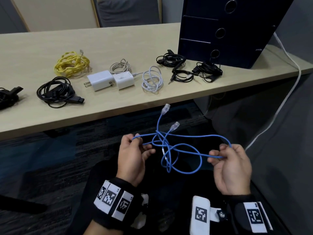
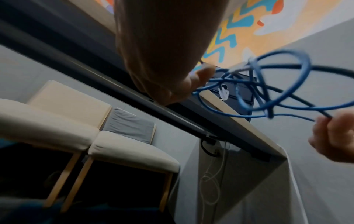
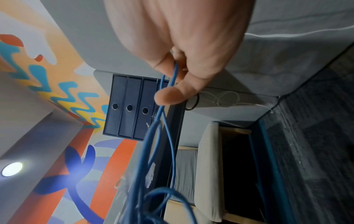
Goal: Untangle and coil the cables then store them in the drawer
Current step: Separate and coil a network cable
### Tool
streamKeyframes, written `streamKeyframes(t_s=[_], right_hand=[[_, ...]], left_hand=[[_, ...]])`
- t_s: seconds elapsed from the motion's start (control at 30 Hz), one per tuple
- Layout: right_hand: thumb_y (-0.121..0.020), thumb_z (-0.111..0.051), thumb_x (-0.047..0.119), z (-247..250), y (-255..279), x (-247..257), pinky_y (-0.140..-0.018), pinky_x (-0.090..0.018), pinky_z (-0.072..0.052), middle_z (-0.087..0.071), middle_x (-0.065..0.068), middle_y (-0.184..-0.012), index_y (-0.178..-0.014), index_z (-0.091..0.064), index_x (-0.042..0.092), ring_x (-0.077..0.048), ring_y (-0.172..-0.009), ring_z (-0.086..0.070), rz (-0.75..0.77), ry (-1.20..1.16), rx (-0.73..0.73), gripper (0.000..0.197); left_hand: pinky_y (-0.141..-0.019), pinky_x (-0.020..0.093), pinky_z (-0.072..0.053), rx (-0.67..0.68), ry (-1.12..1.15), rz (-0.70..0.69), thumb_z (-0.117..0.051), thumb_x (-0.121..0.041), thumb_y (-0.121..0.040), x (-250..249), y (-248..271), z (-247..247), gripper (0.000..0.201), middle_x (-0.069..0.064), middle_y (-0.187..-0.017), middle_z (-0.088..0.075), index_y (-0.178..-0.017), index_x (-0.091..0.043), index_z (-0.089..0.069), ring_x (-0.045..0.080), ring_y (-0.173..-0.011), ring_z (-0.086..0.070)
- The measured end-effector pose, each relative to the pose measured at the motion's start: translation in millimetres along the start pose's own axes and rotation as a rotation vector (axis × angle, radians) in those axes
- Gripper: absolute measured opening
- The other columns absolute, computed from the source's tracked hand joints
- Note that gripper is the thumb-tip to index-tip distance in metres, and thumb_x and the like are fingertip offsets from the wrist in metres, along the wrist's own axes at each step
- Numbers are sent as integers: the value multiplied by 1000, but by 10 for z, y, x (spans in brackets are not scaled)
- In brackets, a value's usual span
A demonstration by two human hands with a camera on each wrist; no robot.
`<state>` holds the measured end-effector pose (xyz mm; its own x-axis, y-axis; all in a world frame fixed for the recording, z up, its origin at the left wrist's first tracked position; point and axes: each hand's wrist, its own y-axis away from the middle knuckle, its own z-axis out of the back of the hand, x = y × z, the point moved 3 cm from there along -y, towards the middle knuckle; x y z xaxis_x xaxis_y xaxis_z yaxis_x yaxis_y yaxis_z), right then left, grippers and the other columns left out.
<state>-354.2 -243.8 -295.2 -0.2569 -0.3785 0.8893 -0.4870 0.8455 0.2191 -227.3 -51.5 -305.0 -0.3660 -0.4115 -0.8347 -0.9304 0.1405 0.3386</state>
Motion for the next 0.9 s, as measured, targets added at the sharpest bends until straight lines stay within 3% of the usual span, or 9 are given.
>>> streamKeyframes(t_s=[0.07, 0.13, 0.23, 0.3, 0.37, 0.43, 0.5, 0.67, 0.9], right_hand=[[-89, -33, -12, -22, -11, -8, -34, -22, -35, -48, -4, -76, -74, -41, 13, -10, -41, -50, 8, 83, 46, 30], [-90, -41, -10, -46, -36, -50, -41, -27, -44, -55, -5, -82, -79, -45, 14, -11, -47, -55, 28, 322, 118, 27], [-86, -67, 8, -76, 37, -33, -81, -38, -49, -56, 0, -111, -99, -51, 26, -18, -84, -61, 245, 832, 156, 27], [-81, -75, 17, -130, 160, 87, -90, -37, -40, -45, 5, -114, -108, -56, 24, -21, -99, -50, 523, 992, 97, 33], [-79, -76, 33, -239, 267, 168, -89, -39, -39, -47, 10, -106, -99, -64, 27, -20, -101, -48, 664, 1047, 206, 24], [-75, -68, 55, -330, 309, 118, -80, -35, -45, -56, 16, -90, -84, -66, 31, -11, -88, -56, 558, 1063, 462, 26], [-68, -66, 62, -359, 333, 23, -70, -26, -46, -57, 13, -78, -76, -64, 27, -8, -76, -57, 446, 1055, 566, 36], [-69, -80, 27, -412, 391, -73, -64, -21, -39, -48, 9, -81, -74, -53, 24, -5, -73, -52, 529, 1172, 531, 28], [-78, -79, 27, -418, 363, -114, -67, -9, -37, -54, 9, -80, -80, -73, 16, -5, -69, -51, 528, 1127, 411, 13]], left_hand=[[-54, 27, -52, 109, -92, -14, -40, -6, -101, 14, 56, -85, 25, -2, -71, -49, -80, -21, -38, 16, -60, -57], [-54, 27, -51, 232, -174, 4, -39, -11, -102, 22, 146, -182, 24, -7, -67, -53, -81, -20, -40, 11, -62, -59], [-47, 25, -49, 304, -209, 4, -41, -17, -102, 25, 222, -270, 21, -7, -67, -58, -81, -18, -44, 9, -62, -58], [-49, 27, -51, 291, -271, -30, -46, -19, -101, 36, 226, -294, 18, 2, -73, -57, -84, -15, -47, 11, -67, -58], [-52, 27, -53, 288, -321, -78, -48, -16, -99, 55, 235, -315, 14, 3, -74, -56, -86, -12, -50, 12, -71, -59], [-55, 25, -53, 307, -357, -142, -49, -14, -99, 64, 256, -335, 13, 2, -72, -57, -86, -10, -51, 9, -69, -58], [-60, 23, -49, 332, -419, -217, -52, -11, -97, 64, 271, -339, 12, 7, -73, -58, -85, -7, -52, 11, -68, -55], [-74, 23, -44, 431, -591, -321, -64, 3, -76, 110, 272, -317, 25, -1, -84, -55, -87, -18, -57, 10, -78, -50], [-65, 27, -47, 359, -528, -326, -57, 12, -71, 139, 200, -319, 41, 17, -87, -53, -88, -26, -60, 16, -69, -52]])
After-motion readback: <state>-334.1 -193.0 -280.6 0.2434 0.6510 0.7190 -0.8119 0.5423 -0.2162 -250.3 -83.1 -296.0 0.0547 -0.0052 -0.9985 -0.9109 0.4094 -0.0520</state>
